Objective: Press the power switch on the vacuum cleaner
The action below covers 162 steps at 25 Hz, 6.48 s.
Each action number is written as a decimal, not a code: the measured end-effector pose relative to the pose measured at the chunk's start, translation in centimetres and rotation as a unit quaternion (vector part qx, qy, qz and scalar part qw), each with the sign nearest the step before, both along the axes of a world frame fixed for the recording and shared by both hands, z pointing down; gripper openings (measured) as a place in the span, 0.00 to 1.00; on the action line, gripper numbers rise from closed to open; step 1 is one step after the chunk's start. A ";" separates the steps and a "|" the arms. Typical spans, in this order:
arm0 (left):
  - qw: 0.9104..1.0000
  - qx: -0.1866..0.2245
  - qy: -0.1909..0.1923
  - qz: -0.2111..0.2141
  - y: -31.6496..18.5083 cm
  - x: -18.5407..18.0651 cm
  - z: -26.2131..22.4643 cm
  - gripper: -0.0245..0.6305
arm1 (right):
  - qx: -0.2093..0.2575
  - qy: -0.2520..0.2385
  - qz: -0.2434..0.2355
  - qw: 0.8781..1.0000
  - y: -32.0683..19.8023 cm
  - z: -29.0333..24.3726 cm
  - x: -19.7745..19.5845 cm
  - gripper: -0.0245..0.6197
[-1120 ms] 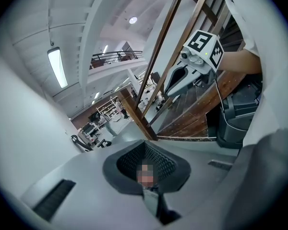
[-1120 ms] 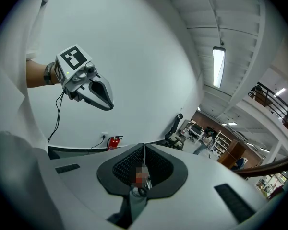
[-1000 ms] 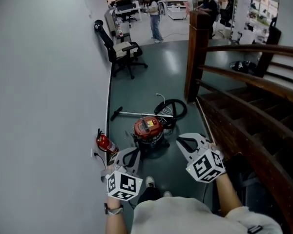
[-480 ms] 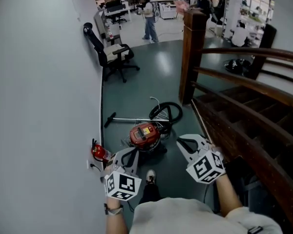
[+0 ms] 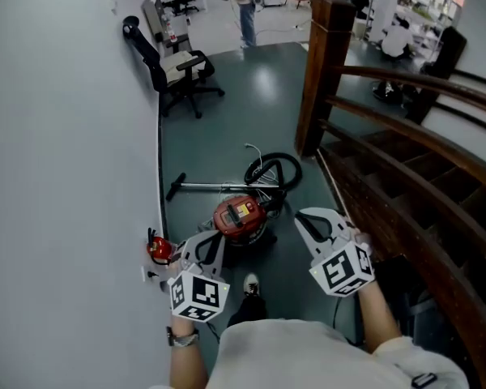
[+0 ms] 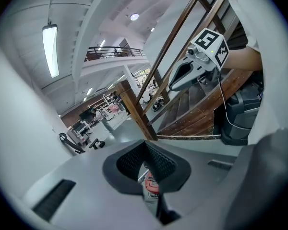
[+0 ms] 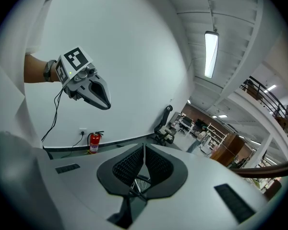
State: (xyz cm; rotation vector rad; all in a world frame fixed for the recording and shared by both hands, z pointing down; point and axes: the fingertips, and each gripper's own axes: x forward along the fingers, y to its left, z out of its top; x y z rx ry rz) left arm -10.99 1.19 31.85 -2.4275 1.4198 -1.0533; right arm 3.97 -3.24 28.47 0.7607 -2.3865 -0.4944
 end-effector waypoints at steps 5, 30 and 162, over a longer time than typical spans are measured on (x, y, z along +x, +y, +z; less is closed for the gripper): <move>1.000 -0.014 0.002 0.011 -2.9 -1.5 1.1 0.04 | -0.015 0.000 0.011 1.000 -2.3 1.3 -1.3 0.09; 0.989 -0.111 0.020 0.097 -16.6 -5.1 13.3 0.04 | -0.067 0.047 0.076 0.994 -11.5 10.4 -6.3 0.09; 0.911 -0.409 -0.032 0.036 -29.2 0.6 63.7 0.37 | -0.361 0.052 0.127 0.922 -22.9 46.3 0.6 0.09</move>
